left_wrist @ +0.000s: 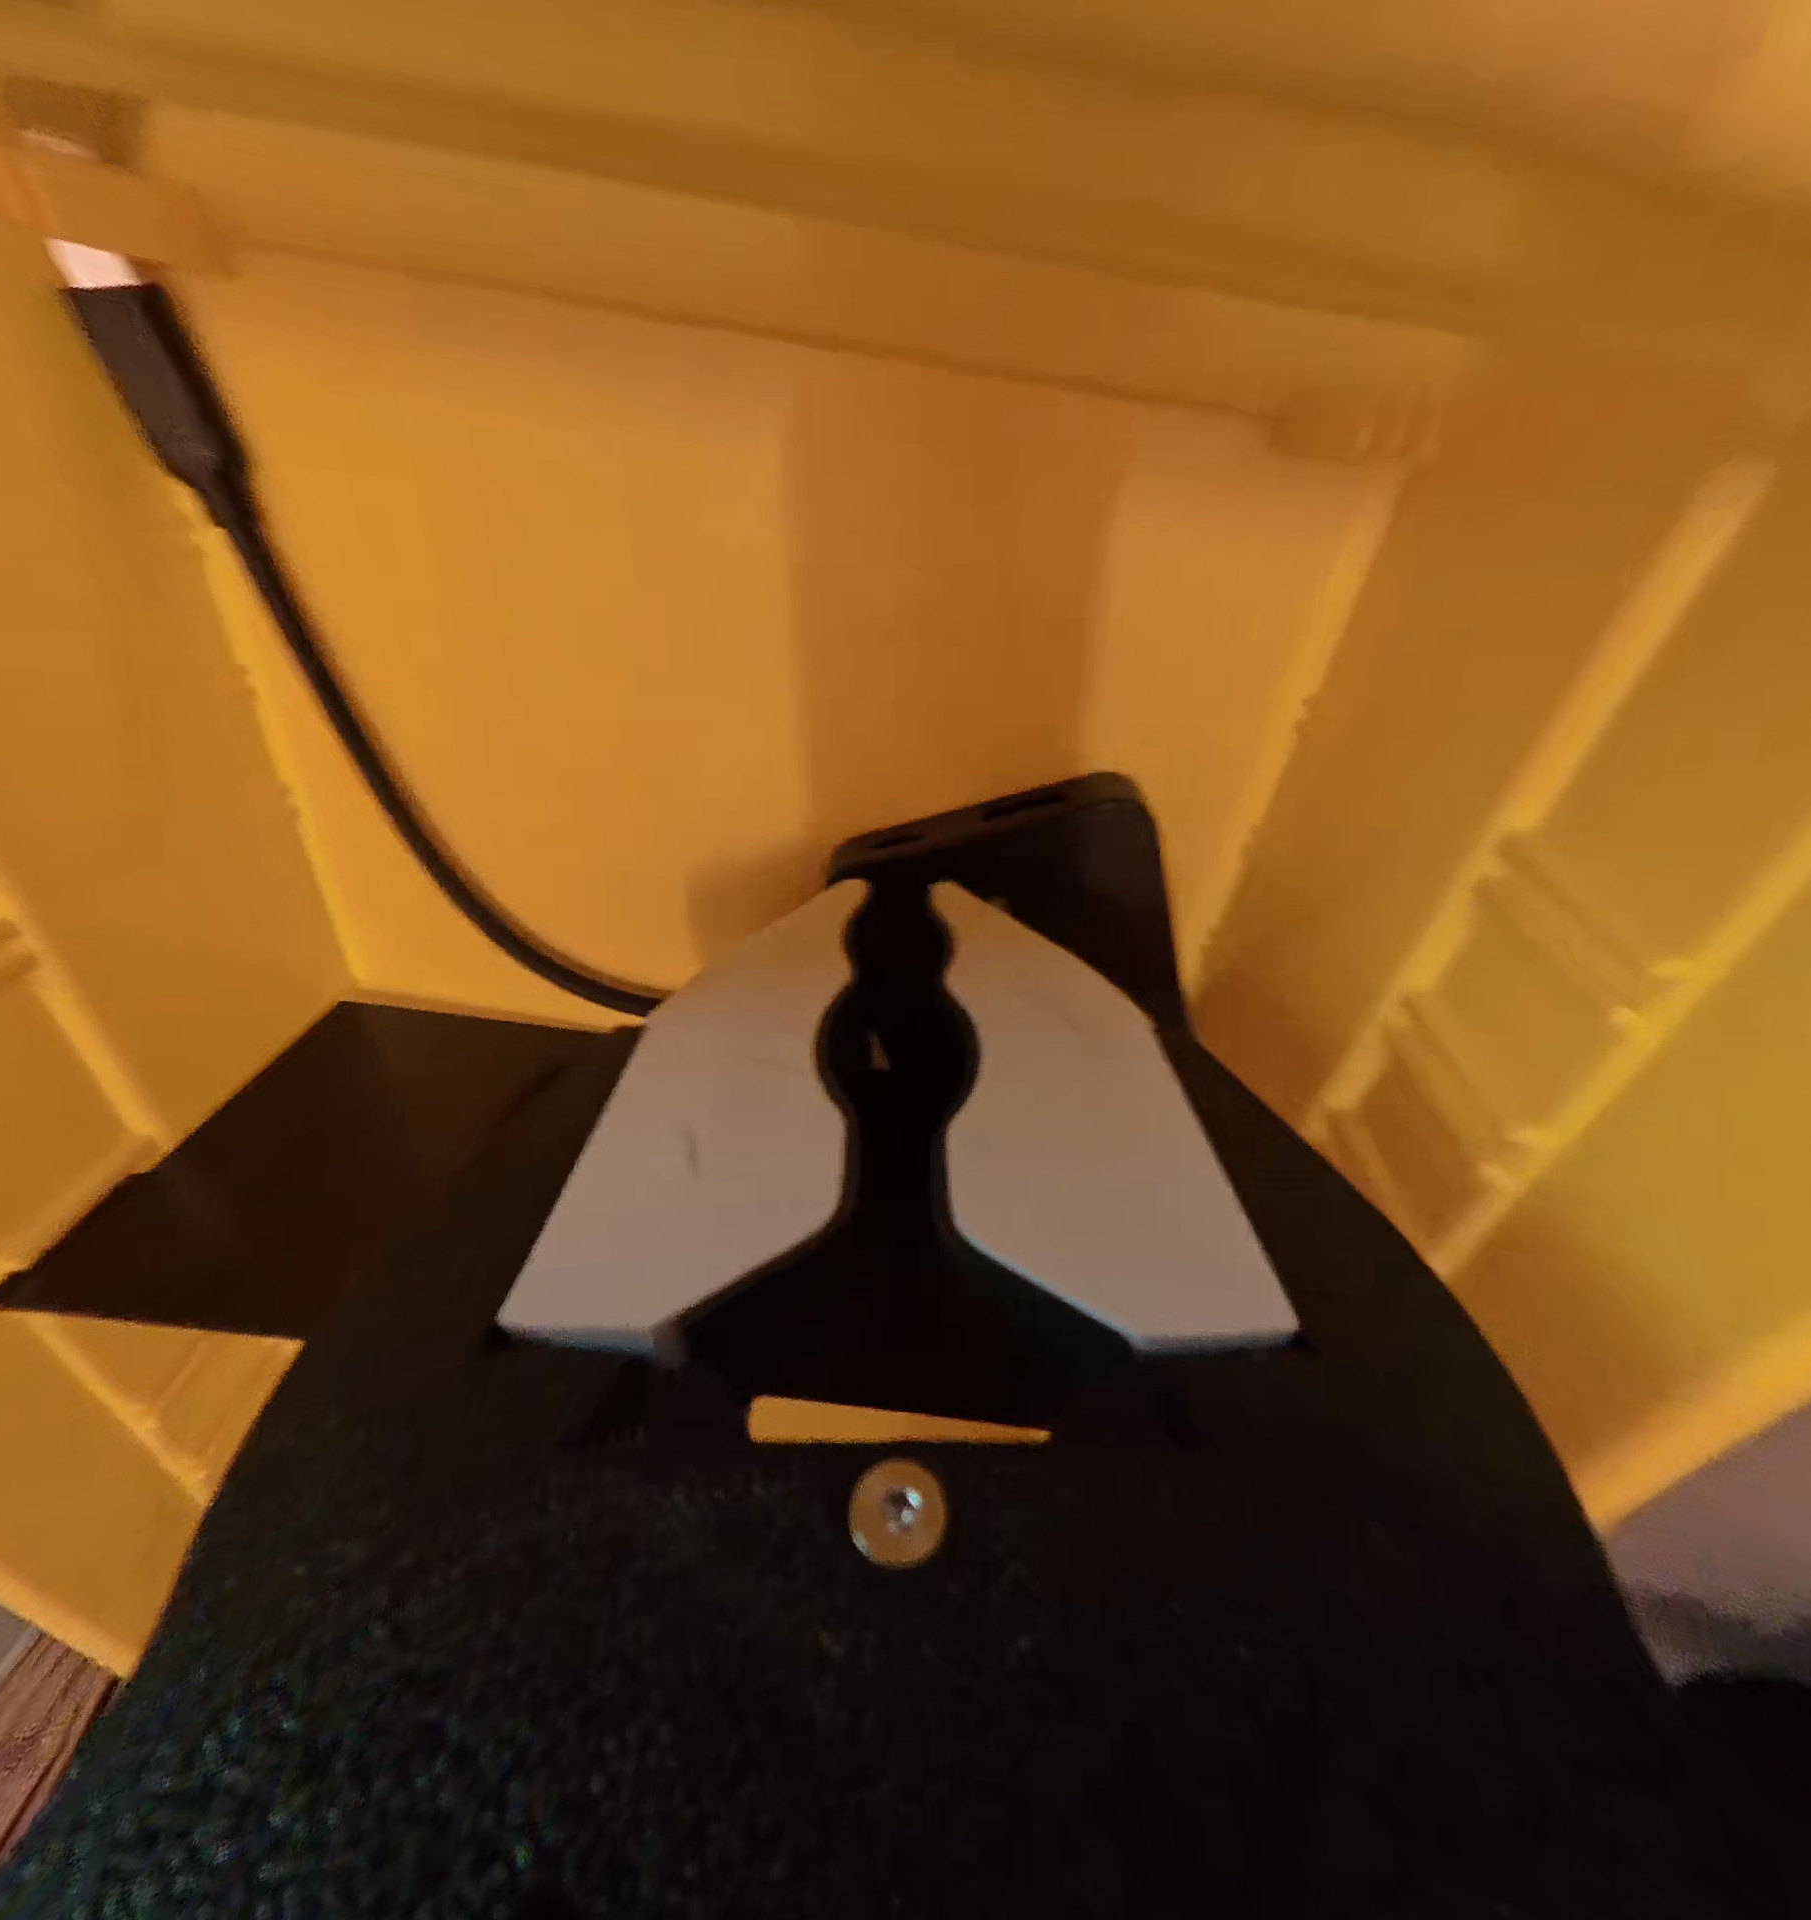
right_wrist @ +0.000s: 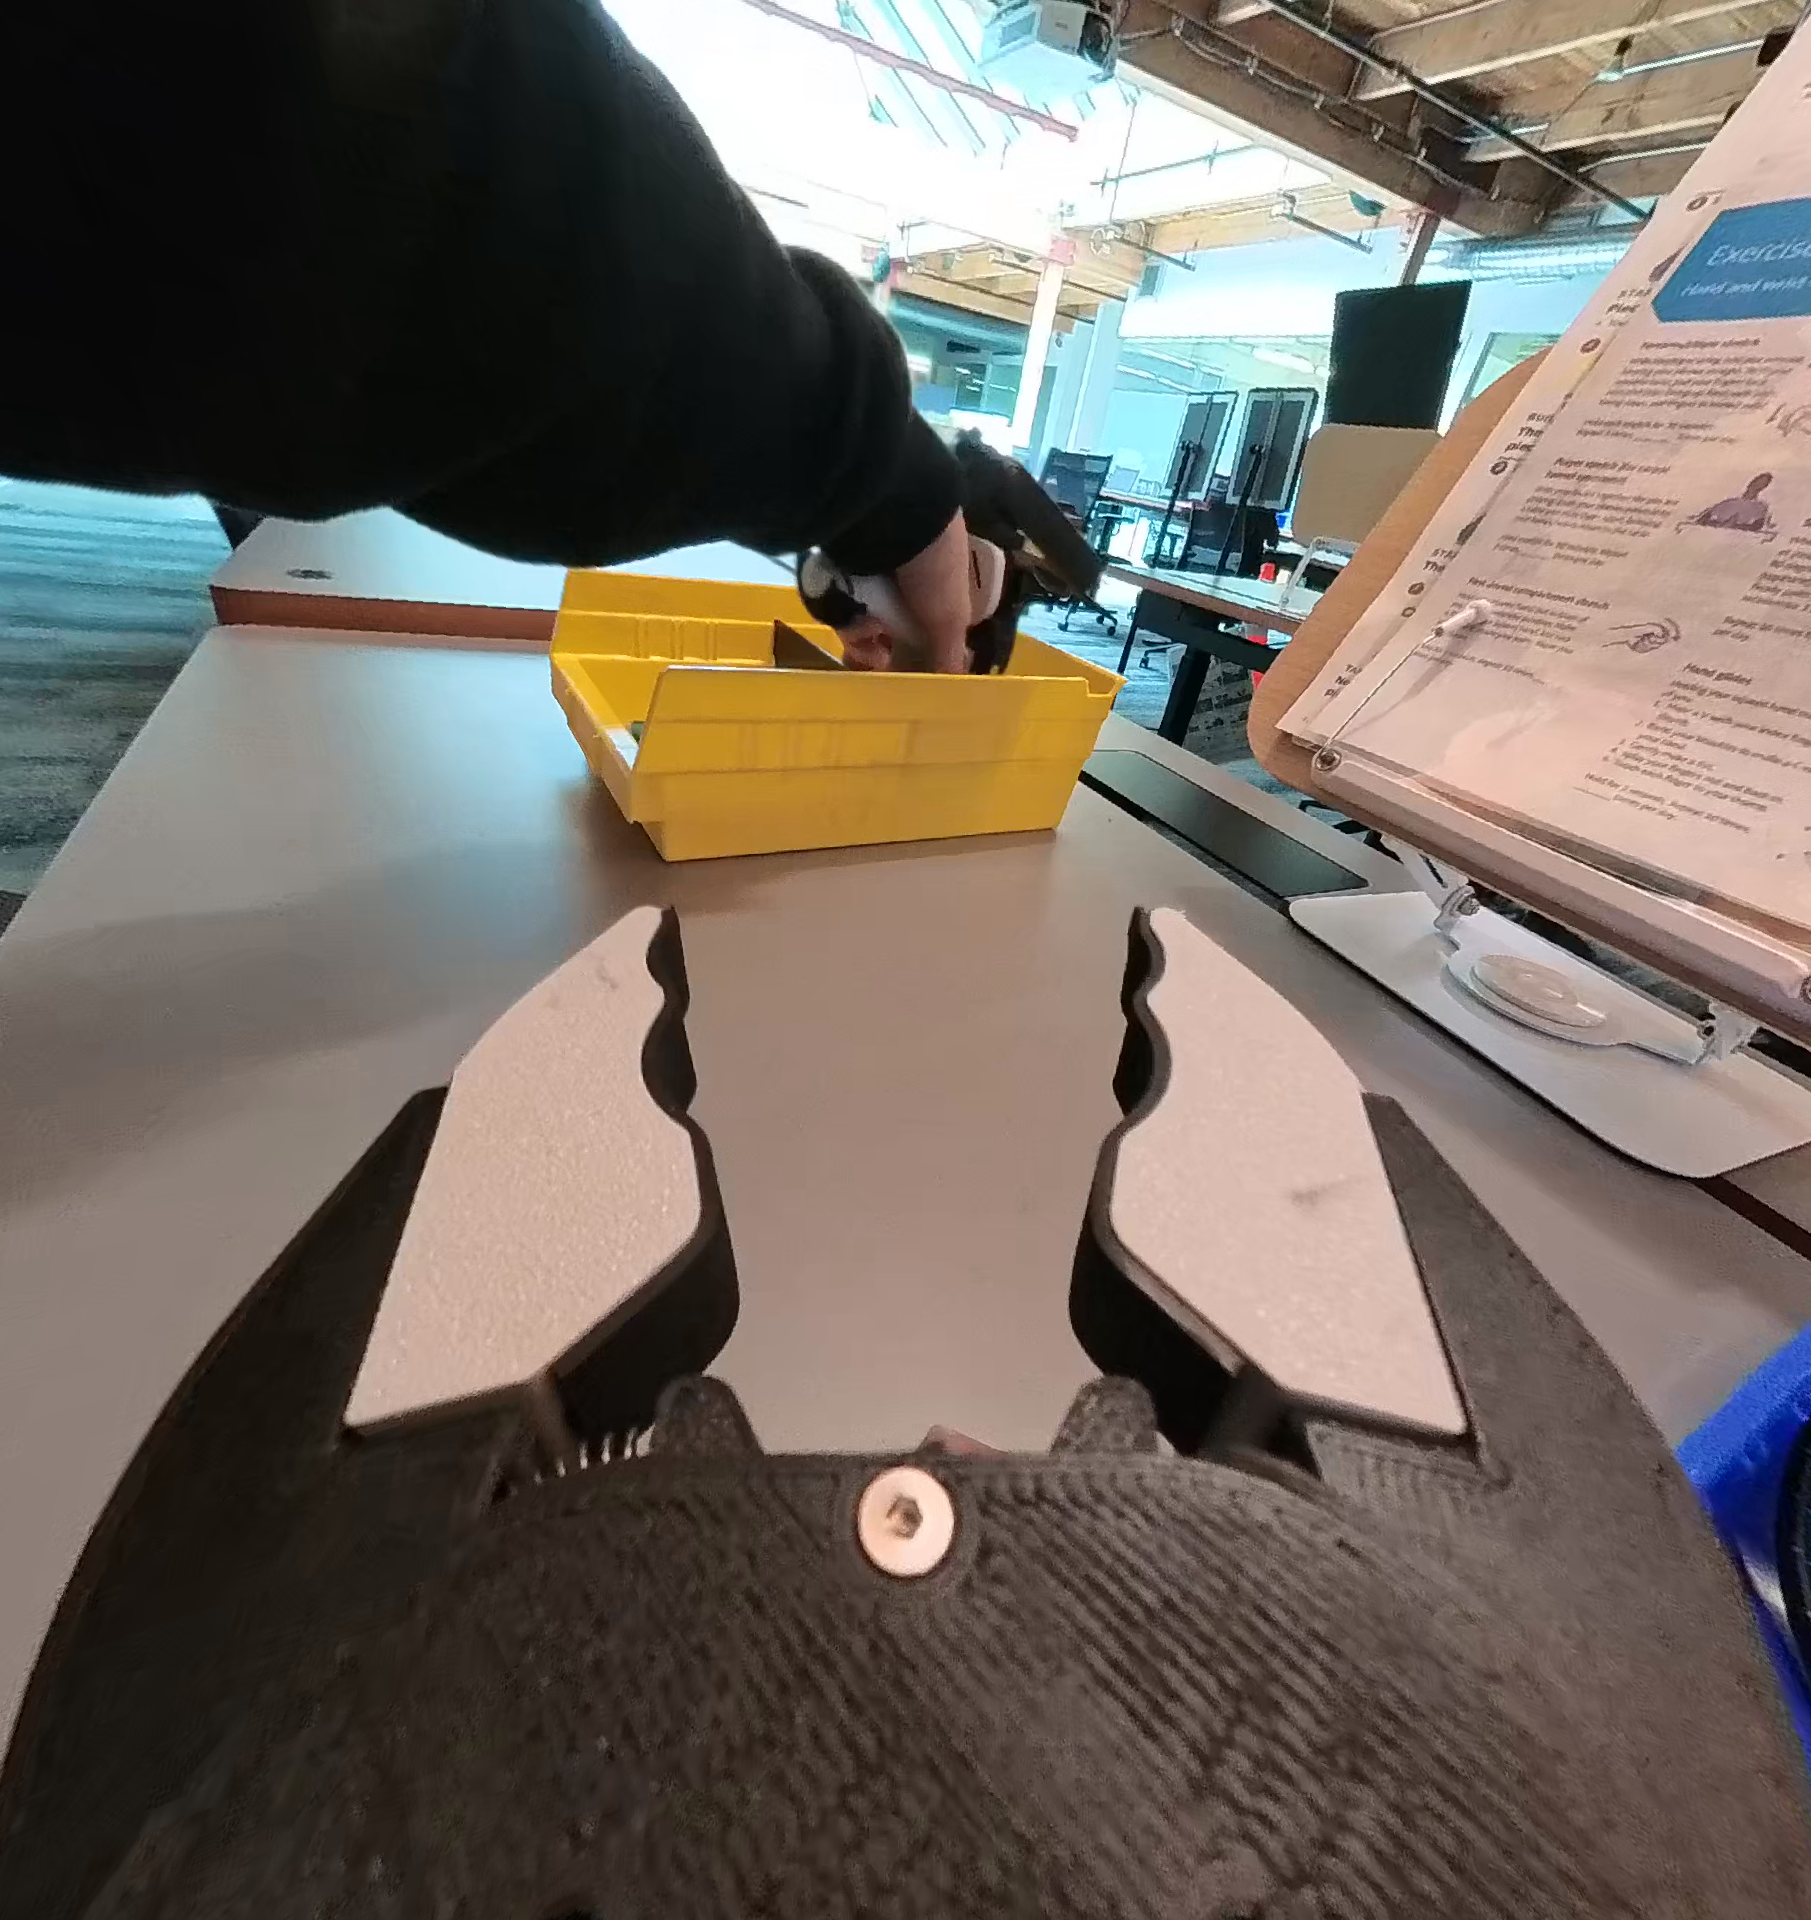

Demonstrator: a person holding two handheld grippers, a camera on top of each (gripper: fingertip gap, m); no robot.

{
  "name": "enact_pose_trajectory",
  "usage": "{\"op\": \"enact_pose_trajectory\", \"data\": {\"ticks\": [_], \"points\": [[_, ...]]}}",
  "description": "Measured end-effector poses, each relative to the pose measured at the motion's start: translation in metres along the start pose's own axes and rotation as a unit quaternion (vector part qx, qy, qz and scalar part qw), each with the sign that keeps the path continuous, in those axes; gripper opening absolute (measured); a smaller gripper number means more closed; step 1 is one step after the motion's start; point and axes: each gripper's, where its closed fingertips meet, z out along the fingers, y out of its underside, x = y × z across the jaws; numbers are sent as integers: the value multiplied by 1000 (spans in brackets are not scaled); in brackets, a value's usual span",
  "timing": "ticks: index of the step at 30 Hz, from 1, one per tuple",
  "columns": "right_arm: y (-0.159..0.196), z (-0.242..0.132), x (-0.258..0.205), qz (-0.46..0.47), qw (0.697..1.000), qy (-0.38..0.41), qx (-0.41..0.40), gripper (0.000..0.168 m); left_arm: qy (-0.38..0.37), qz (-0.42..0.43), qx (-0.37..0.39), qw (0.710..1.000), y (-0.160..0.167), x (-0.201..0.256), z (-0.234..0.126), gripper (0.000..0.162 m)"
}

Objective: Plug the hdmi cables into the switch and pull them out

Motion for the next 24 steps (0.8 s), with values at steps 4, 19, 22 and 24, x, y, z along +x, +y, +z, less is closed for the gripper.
{"op": "enact_pose_trajectory", "data": {"ticks": [4,19,22,24], "points": [[5,1,1,-2,1000,2,-11,81,49,-13,-3,999,-2,-4,-5,26],[22,8,-3,-20,998,-3,-53,82,20,-12,-71,997,10,14,14,83],[21,8,-3,-21,998,-4,-51,82,13,-13,-74,997,10,14,15,81],[21,8,-4,-23,998,-6,-51,82,12,-8,-67,998,9,11,14,71]]}}
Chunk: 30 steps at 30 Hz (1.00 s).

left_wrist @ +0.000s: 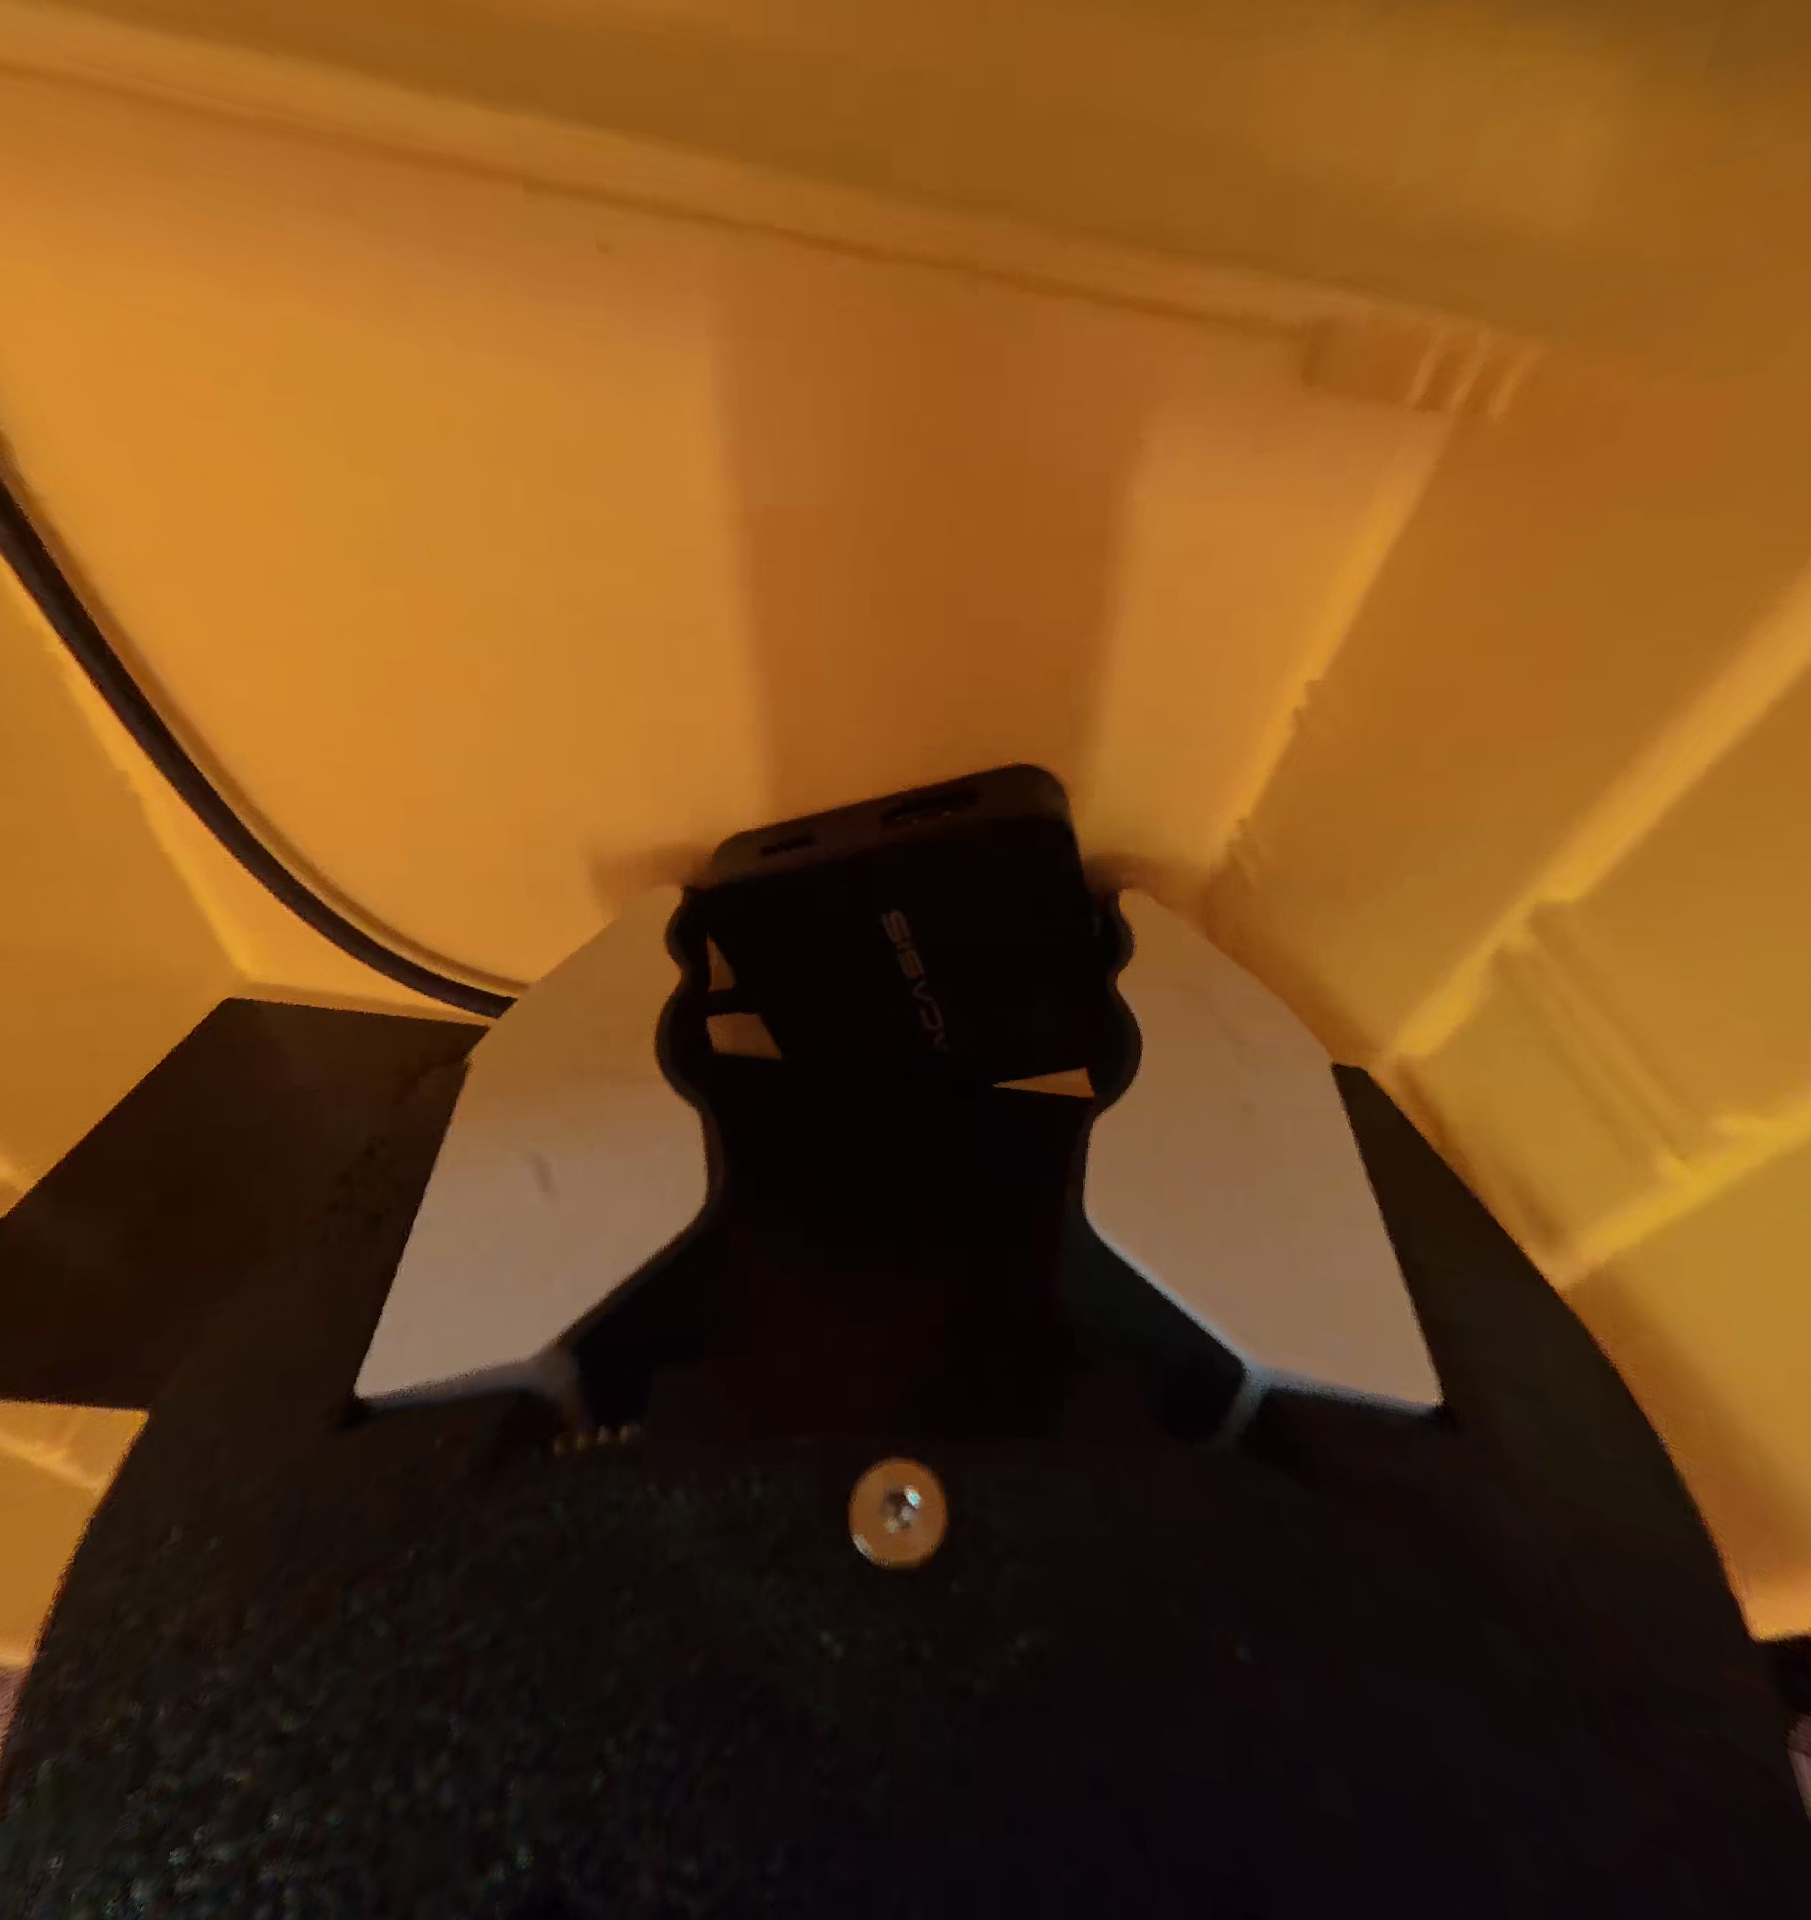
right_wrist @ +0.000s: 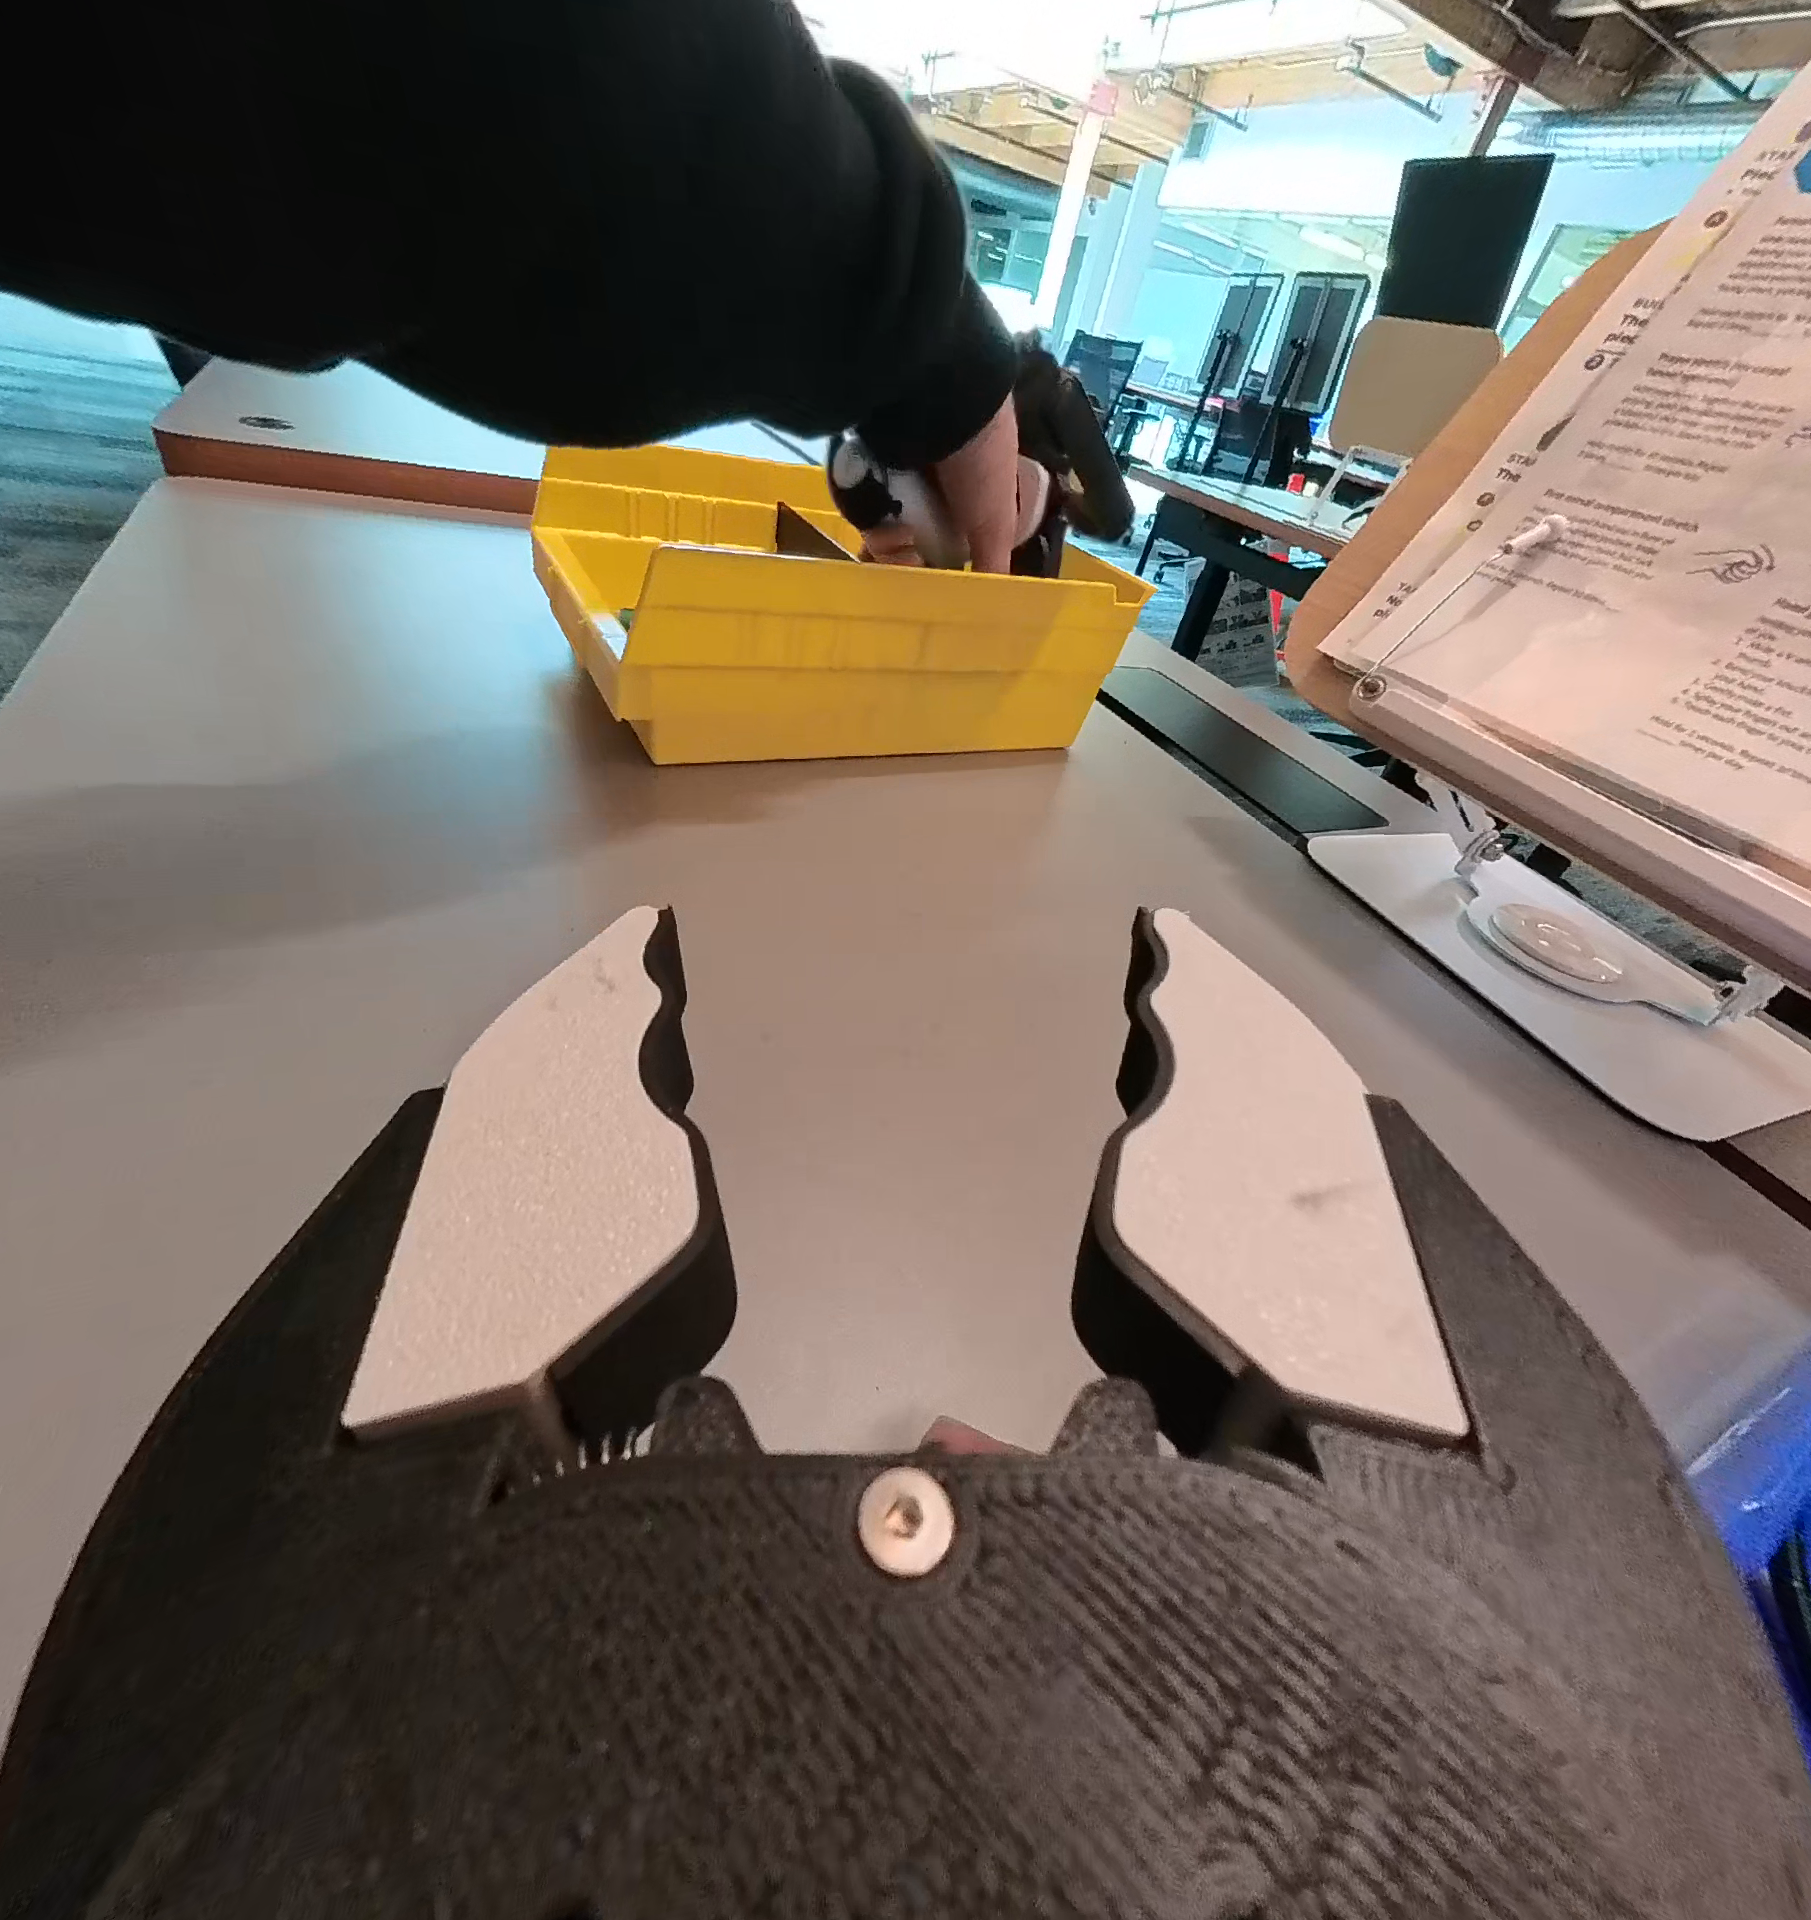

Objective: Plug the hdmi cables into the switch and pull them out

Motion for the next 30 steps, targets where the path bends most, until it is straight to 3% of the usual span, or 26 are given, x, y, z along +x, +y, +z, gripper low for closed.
{"op": "enact_pose_trajectory", "data": {"ticks": [7,15,19,24,28,30], "points": [[-2,-2,2,1,1000,5,5,81,61,31,48,996,-10,-1,-26,70],[-7,-1,1,-2,1000,3,17,81,181,55,207,960,-12,-11,-129,69],[-11,0,-1,3,1000,0,31,80,276,105,285,912,22,5,-182,69],[-21,4,-3,-11,998,11,54,83,397,213,361,816,99,59,-226,69],[-34,9,-7,-21,996,24,86,87,476,281,375,744,165,103,-232,69],[-41,11,-11,-19,994,24,101,91,511,294,350,728,191,124,-219,69]]}}
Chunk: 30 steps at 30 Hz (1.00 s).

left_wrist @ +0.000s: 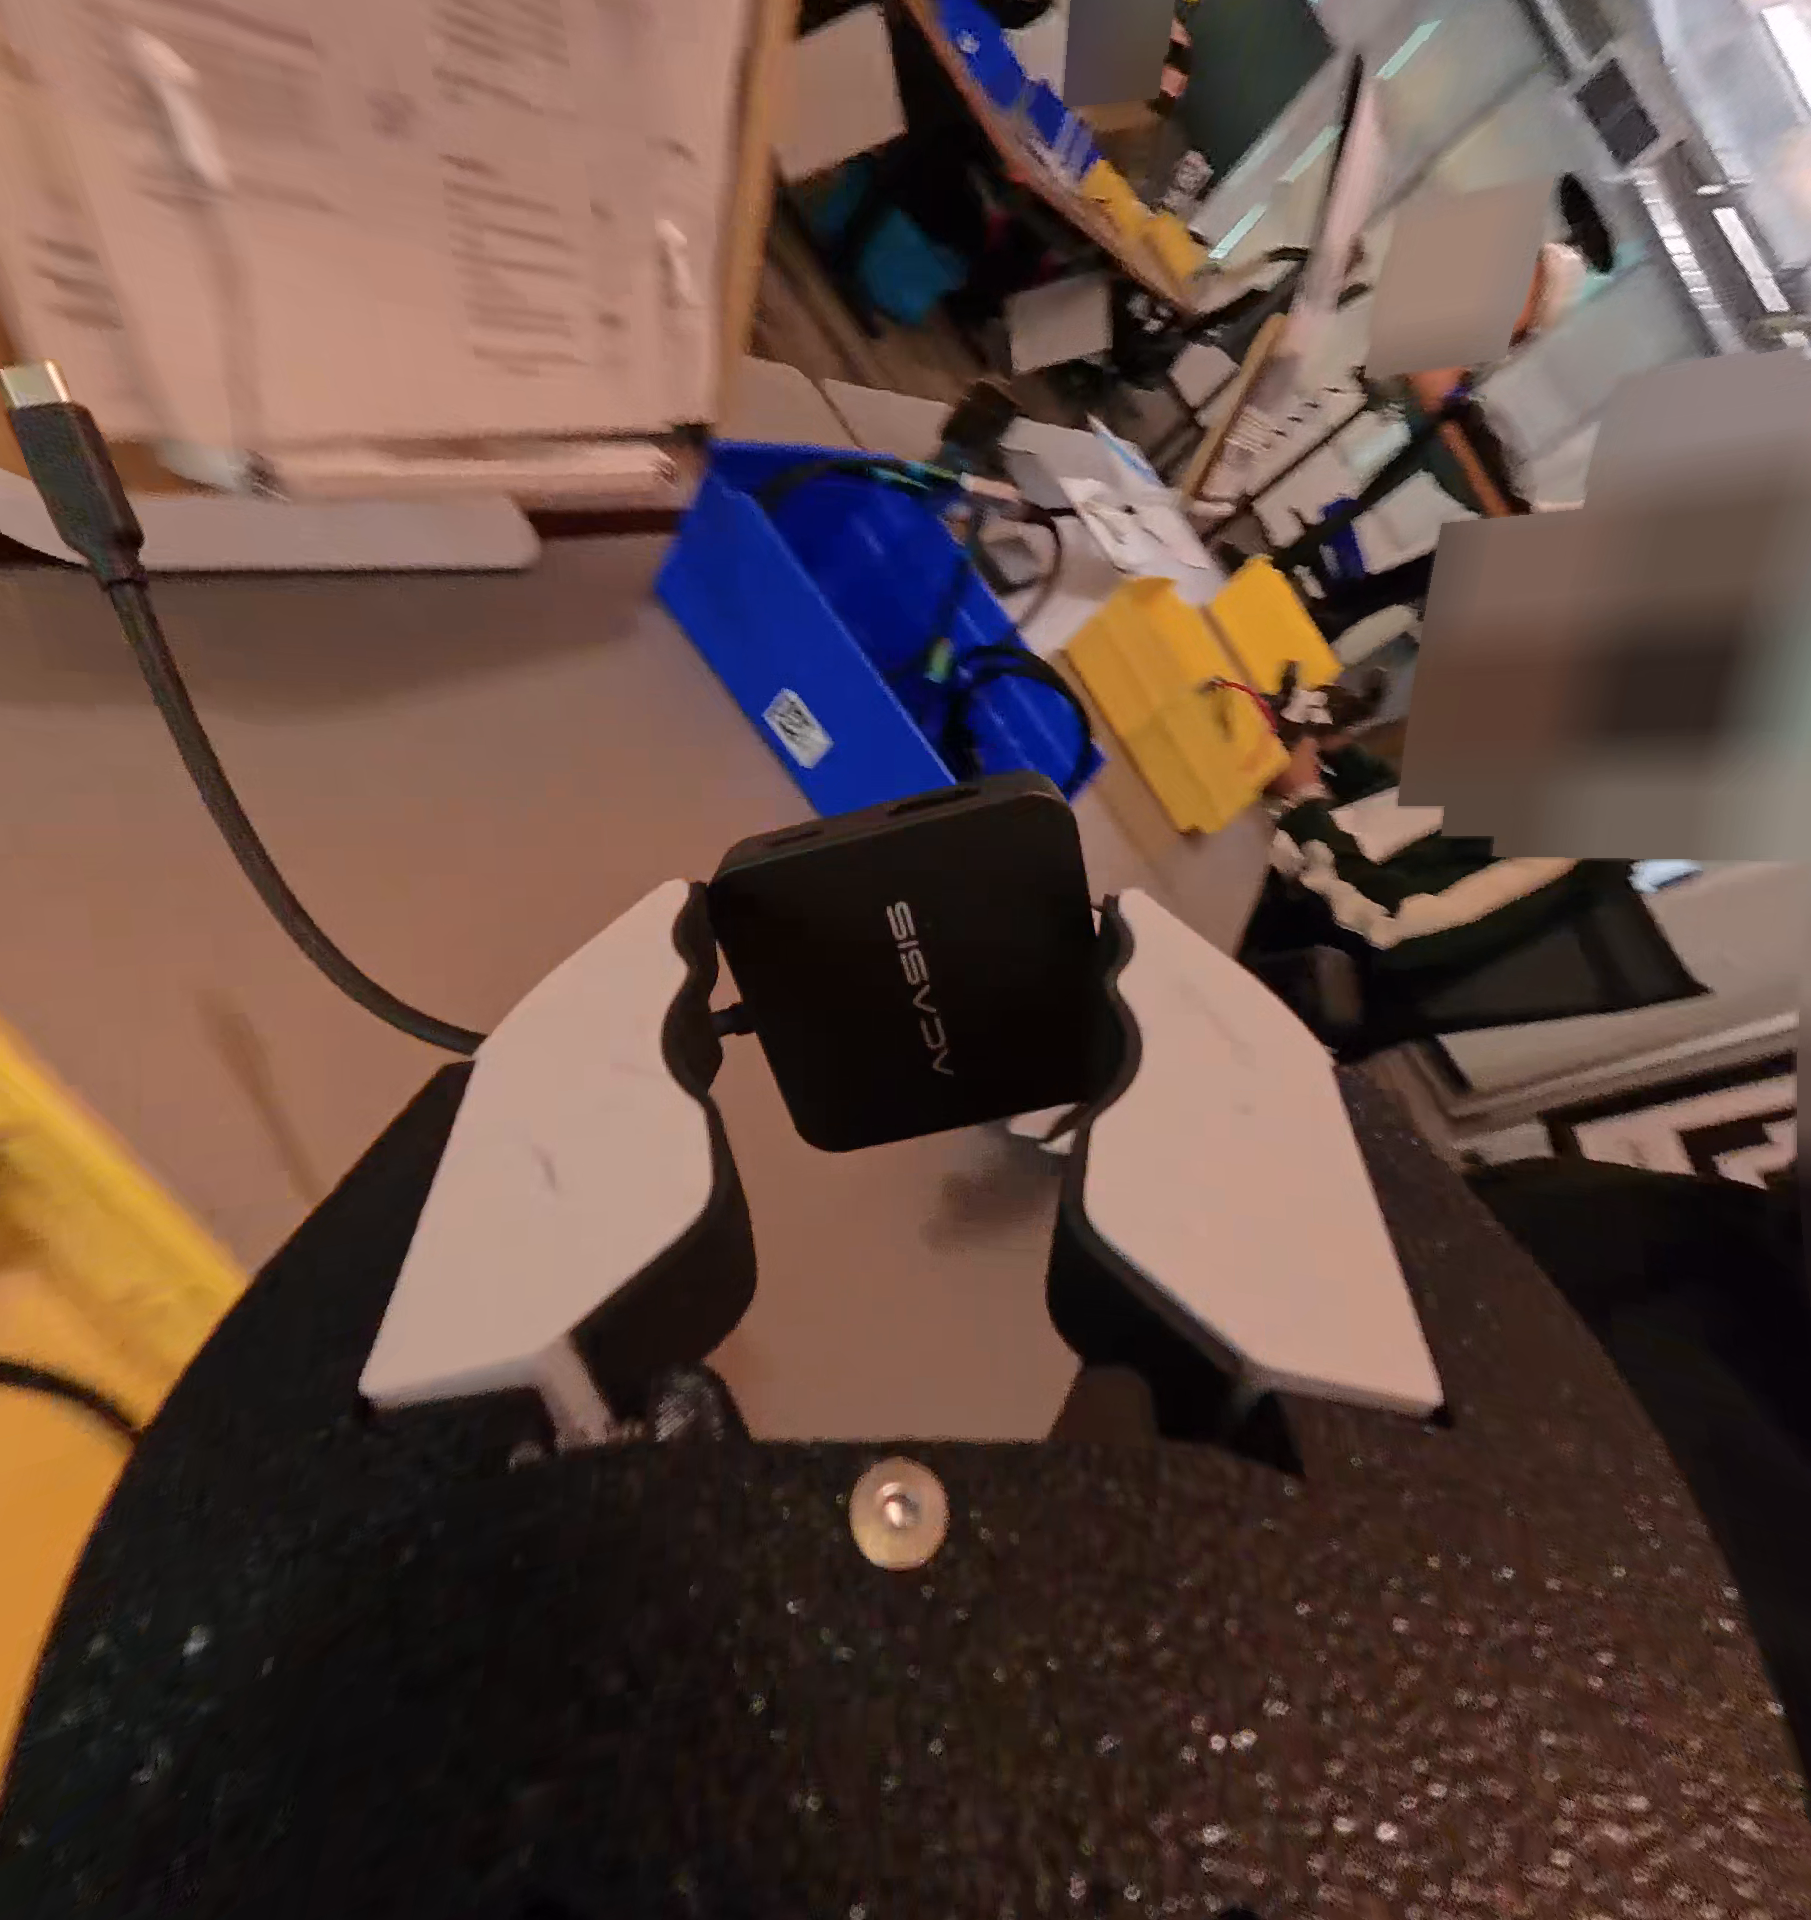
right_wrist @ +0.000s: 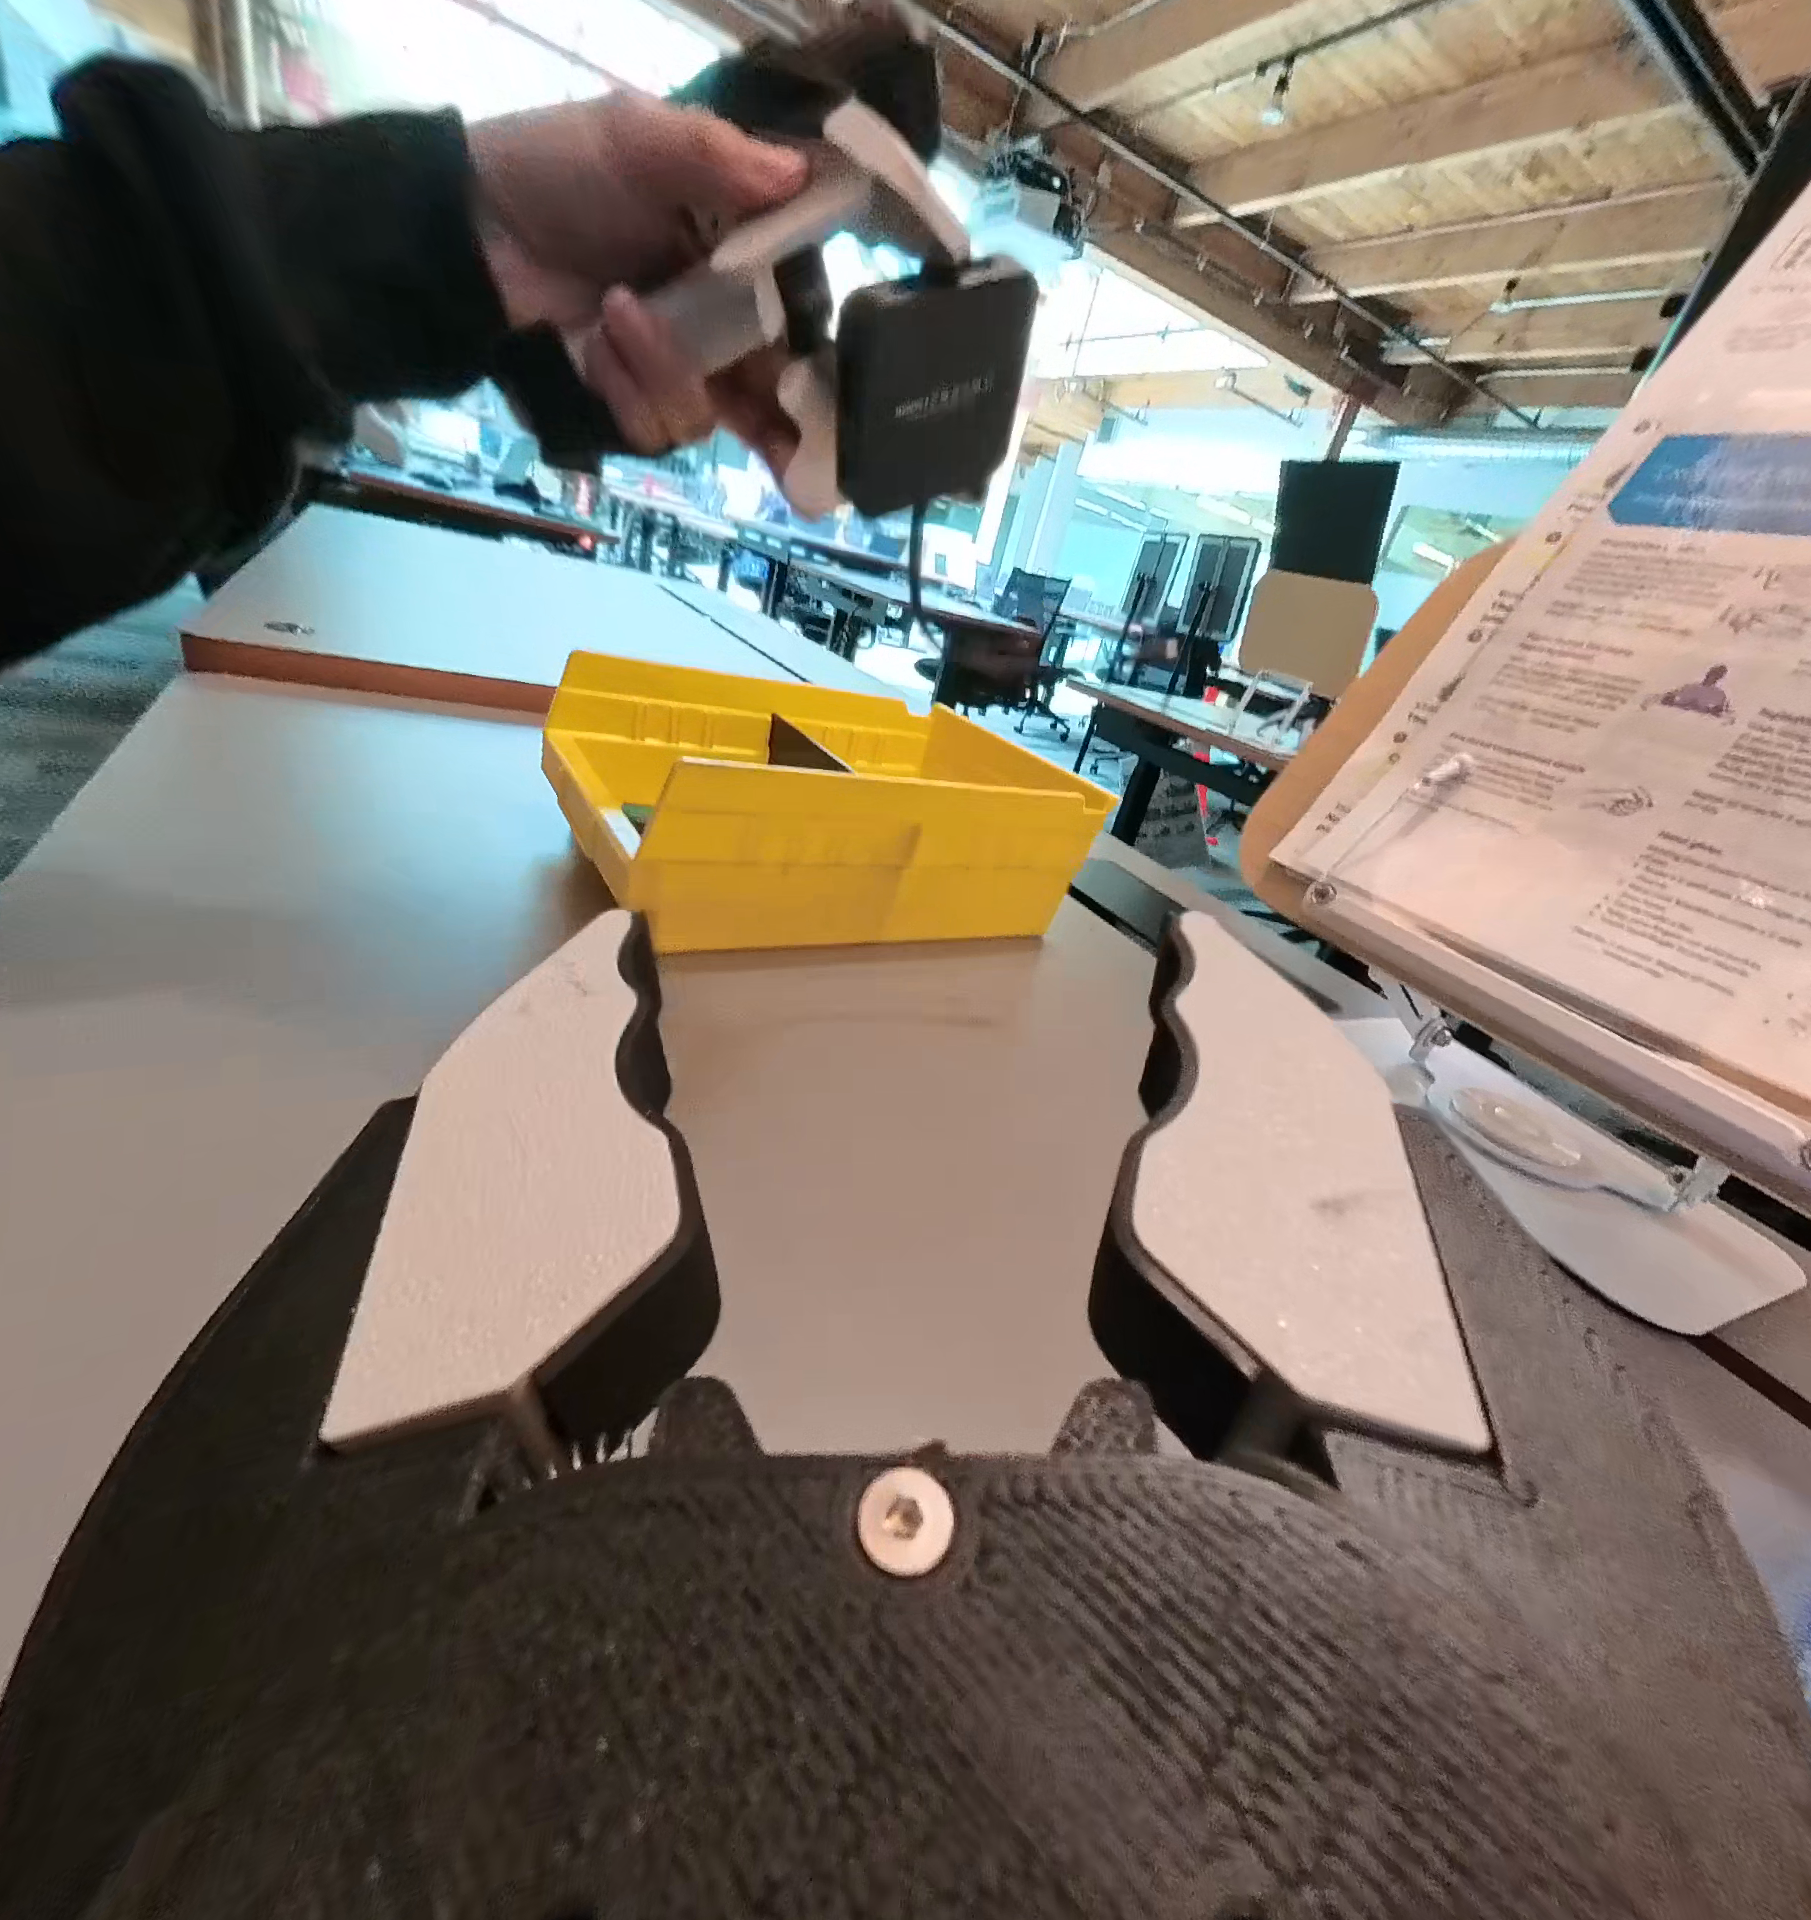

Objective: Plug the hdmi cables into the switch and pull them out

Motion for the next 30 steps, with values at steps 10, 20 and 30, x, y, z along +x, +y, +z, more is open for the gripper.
{"op": "enact_pose_trajectory", "data": {"ticks": [10,20,30], "points": [[-13,19,-30,-30,999,-31,-2,93,26,-7,-170,985,135,25,98,69],[2,15,-32,-36,998,-50,-10,71,-29,21,-224,974,155,32,119,70],[-55,-19,-13,-239,962,54,122,71,133,29,-21,991,129,59,86,78]]}}
